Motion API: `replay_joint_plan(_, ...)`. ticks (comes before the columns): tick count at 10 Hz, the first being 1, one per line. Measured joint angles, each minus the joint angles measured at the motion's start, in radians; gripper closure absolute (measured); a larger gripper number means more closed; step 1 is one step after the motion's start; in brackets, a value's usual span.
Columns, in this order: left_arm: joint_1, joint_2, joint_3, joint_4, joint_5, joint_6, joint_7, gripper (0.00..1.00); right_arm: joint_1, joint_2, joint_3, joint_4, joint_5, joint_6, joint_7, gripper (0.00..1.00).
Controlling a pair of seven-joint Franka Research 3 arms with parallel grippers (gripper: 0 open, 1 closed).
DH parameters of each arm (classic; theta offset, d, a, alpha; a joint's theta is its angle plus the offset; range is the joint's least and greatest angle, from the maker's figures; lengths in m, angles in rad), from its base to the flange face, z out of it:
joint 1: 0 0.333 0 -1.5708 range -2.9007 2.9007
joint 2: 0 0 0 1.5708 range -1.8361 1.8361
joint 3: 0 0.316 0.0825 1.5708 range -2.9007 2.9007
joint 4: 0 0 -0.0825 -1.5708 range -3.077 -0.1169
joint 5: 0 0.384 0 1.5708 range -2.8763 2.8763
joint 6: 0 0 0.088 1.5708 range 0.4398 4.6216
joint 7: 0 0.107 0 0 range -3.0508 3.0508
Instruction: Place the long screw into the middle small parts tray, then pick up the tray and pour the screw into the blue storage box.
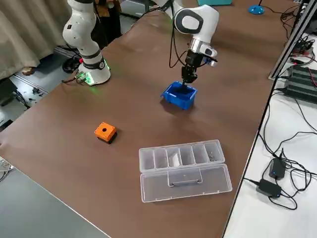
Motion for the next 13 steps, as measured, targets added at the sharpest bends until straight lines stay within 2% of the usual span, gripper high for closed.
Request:
replay_joint_plan(4, 0.000, 0.000, 0.001, 0.000, 0.000, 0.000, 0.000, 0.00, 0.053, 0.000, 0.000, -0.006, -0.047, -0.100, 0.159, 0.97)
replay_joint_plan(7, 0.000, 0.000, 0.001, 0.000, 0.000, 0.000, 0.000, 0.00, 0.065, -0.001, -0.001, -0.006, -0.058, -0.142, 0.251, 0.97)
replay_joint_plan(10, 0.000, 0.000, 0.001, 0.000, 0.000, 0.000, 0.000, 0.00, 0.106, -0.005, 0.000, -0.003, -0.116, -0.180, 0.414, 0.97)
replay_joint_plan(13, 0.000, 0.000, 0.001, 0.000, 0.000, 0.000, 0.000, 0.00, 0.117, -0.005, -0.001, 0.001, -0.125, -0.200, 0.459, 0.97)
